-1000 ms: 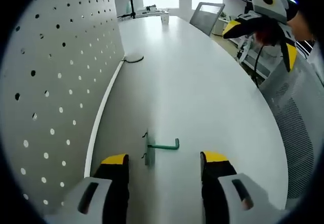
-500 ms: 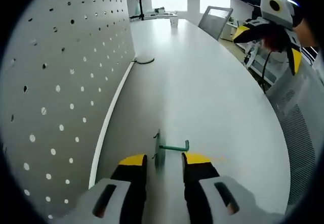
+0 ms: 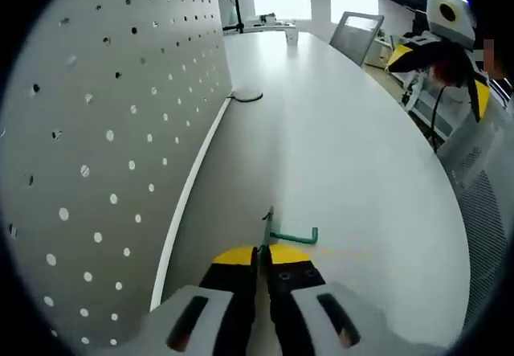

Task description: Insert the hook assembly into the mounting plate slot until the hook locks in place.

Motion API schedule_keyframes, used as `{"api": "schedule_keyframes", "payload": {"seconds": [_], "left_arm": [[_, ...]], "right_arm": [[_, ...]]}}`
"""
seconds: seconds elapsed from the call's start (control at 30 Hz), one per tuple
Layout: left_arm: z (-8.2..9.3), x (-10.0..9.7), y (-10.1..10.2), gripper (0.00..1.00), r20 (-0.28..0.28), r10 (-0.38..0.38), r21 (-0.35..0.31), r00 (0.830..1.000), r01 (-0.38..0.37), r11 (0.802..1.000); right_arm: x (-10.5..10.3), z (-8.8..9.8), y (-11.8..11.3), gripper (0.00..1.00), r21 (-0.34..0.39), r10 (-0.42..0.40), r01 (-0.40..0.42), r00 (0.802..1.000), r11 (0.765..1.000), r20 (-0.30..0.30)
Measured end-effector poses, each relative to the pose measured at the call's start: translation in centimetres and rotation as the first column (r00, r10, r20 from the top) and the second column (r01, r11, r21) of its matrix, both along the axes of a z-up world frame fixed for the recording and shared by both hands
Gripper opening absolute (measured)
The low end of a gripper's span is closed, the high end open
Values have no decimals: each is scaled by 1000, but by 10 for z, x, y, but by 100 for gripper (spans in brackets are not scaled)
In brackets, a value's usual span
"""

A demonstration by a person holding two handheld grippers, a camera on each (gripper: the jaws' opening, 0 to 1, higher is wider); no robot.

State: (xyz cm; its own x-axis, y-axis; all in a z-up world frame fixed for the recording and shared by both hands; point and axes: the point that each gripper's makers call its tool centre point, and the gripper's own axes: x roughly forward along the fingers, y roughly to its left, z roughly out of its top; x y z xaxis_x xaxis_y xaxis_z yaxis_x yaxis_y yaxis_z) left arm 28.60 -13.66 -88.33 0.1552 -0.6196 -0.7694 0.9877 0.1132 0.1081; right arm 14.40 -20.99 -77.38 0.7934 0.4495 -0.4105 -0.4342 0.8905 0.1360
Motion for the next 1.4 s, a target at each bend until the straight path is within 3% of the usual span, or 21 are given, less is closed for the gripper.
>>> {"api": "schedule_keyframes", "payload": {"seconds": [0.23,0.7,0.77,0.83,0.97,1.4], "left_arm": [[2,-1,-1,4,24,-10,-7,1000,10,1000],[4,1,1,3,16,2,-13,1000,-2,1000],[6,4,2,3,15,28,-32,1000,-27,999],[10,2,0,3,-34,60,-83,998,-63,995],[13,2,3,3,1,36,-81,999,-36,996],[44,7,2,2,38,59,-184,998,-51,982]], "right_arm": [[0,0,-1,62,3,-8,8,1000,1000,1],[0,0,-1,62,11,-11,11,1000,1000,0],[0,0,-1,62,11,-13,13,1000,1000,0],[0,2,-2,62,16,-16,16,1000,1000,3],[0,1,-5,62,24,-29,29,1000,999,2],[0,4,-2,62,25,-18,18,1000,1000,10]]}}
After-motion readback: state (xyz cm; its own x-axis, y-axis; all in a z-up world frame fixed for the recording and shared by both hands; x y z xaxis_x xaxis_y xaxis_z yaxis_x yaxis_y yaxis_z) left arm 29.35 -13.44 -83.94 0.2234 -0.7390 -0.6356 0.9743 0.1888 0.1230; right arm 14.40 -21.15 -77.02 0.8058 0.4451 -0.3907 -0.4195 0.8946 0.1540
